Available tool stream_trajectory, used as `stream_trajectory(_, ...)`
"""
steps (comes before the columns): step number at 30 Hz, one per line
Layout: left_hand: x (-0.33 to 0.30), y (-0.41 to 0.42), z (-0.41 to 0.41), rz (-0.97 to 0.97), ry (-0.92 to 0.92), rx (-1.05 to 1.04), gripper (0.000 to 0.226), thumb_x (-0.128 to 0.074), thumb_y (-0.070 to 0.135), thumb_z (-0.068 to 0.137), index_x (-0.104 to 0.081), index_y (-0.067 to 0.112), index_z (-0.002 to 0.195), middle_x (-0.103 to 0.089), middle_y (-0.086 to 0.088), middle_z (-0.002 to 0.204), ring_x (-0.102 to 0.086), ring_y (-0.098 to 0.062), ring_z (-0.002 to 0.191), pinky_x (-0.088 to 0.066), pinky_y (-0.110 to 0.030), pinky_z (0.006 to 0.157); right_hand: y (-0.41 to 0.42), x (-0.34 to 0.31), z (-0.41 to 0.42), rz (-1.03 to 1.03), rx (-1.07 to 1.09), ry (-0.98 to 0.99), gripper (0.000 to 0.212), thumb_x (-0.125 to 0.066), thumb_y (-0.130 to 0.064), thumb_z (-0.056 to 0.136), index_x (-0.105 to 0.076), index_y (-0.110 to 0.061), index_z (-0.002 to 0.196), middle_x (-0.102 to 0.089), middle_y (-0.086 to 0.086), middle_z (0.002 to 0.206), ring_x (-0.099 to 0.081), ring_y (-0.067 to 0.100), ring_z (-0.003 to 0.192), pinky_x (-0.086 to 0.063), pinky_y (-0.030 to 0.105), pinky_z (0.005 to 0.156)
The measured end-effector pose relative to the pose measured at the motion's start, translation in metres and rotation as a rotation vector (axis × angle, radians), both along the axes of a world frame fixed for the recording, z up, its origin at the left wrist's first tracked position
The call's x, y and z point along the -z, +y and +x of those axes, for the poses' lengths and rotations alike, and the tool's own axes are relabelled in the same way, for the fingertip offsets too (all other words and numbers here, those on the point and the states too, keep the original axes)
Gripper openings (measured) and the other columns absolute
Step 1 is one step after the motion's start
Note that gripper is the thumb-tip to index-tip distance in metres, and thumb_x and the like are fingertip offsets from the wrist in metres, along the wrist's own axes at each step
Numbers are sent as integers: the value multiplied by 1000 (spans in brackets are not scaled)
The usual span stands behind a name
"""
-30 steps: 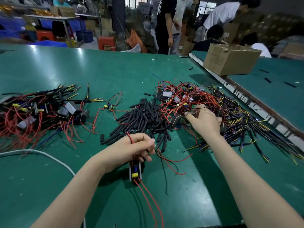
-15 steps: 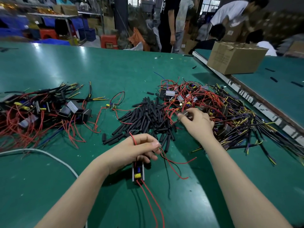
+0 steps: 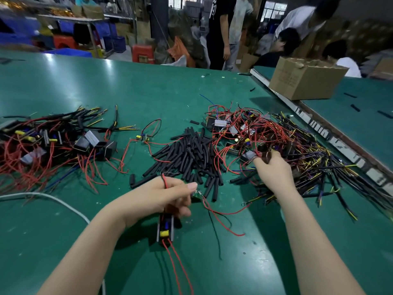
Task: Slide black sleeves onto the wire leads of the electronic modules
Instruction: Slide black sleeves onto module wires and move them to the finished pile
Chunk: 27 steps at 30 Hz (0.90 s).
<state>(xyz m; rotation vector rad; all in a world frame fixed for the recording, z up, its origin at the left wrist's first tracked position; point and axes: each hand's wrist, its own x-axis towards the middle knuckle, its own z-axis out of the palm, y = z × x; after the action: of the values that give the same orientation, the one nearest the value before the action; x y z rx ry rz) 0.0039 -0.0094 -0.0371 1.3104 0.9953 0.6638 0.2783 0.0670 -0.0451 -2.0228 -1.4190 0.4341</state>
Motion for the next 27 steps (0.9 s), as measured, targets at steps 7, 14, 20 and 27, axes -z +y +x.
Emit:
stream_trajectory(7,-20,-1,-16,382,595,8,55,-32,83,71,-60,36,75,-51,16,70,-50,4,69,-41,-13,71,-5,-3,-7,7,-13,-146,57,-58,-43,90,-42,-5,130,-46,21,129,-49,37,112,-40,40,83)
stream_trajectory(14,-40,9,-14,410,287,-121,55,-24,73,86,-62,33,81,-64,18,108,-53,8,109,-34,-28,105,-11,-12,-6,266,32,-234,43,-41,-45,98,-64,-10,84,-59,11,90,-54,36,89,-41,39,69)
stream_trajectory(20,-55,33,-16,559,311,-391,63,-17,81,73,-48,27,65,-62,4,99,-53,-6,96,-34,-19,83,-11,-8,-16,461,-109,-81,21,-46,-37,98,-56,-20,90,-55,-4,90,-50,17,85,-33,30,66)
stream_trajectory(27,-62,94,-27,483,-66,-628,59,-40,56,89,-56,26,40,-69,9,64,-68,-9,90,-42,-28,82,-9,-4,-9,682,95,106,25,-53,-20,92,-50,-13,116,-55,1,90,-53,23,87,-37,31,71)
